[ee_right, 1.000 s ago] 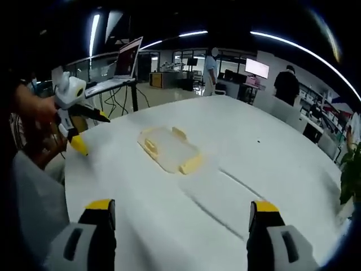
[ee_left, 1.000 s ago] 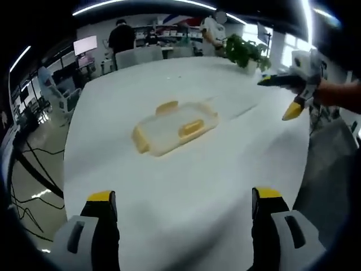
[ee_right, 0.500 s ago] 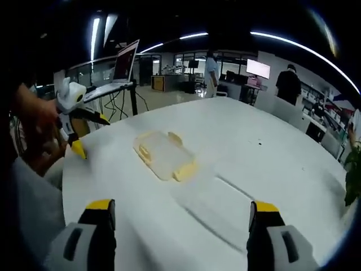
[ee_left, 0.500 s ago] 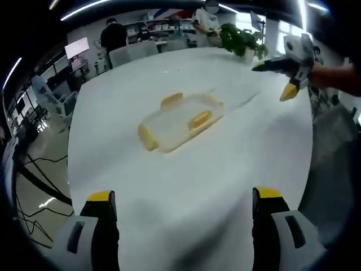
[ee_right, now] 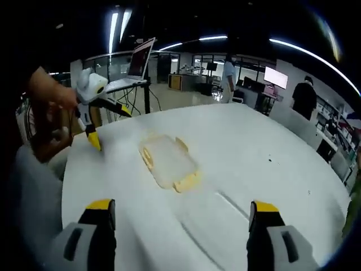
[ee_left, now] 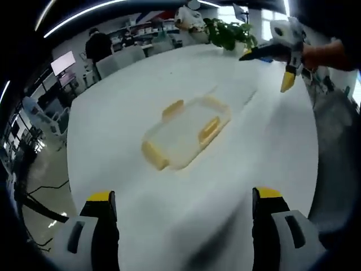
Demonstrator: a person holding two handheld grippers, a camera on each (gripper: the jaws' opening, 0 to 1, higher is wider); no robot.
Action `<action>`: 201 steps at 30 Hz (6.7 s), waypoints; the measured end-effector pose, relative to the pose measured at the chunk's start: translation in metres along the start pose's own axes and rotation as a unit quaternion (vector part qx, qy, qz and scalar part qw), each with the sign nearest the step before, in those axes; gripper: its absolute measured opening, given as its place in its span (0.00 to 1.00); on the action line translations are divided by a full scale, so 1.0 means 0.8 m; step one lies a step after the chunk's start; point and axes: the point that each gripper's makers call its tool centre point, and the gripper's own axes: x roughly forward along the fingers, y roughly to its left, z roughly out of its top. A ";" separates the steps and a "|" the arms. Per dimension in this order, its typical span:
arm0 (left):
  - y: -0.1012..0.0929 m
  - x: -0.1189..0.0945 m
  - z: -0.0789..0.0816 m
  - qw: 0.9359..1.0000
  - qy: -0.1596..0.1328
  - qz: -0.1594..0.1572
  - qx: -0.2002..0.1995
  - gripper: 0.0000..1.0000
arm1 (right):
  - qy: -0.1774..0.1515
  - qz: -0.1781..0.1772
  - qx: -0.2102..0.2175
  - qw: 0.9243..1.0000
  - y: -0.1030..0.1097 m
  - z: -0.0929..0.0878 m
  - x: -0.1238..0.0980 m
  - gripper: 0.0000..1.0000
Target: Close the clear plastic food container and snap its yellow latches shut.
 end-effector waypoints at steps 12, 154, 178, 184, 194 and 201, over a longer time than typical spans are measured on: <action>0.008 0.017 -0.006 0.998 0.026 -0.011 0.059 0.96 | 0.015 0.009 -0.080 0.997 -0.011 0.000 0.013 0.91; 0.023 0.022 0.049 0.939 0.139 -0.168 0.265 0.36 | 0.216 0.230 -0.260 0.912 0.009 0.040 0.103 0.36; -0.001 0.032 0.086 0.944 0.136 -0.153 0.259 0.36 | 0.210 0.229 -0.270 0.911 -0.021 0.027 0.076 0.36; -0.010 0.037 0.096 0.944 0.134 -0.154 0.260 0.36 | 0.210 0.227 -0.270 0.912 -0.029 0.022 0.064 0.36; -0.019 0.041 0.116 0.942 0.131 -0.149 0.269 0.36 | 0.210 0.217 -0.273 0.913 -0.043 0.016 0.049 0.36; -0.033 0.046 0.129 0.943 0.127 -0.149 0.270 0.36 | 0.213 0.214 -0.276 0.912 -0.052 0.010 0.034 0.36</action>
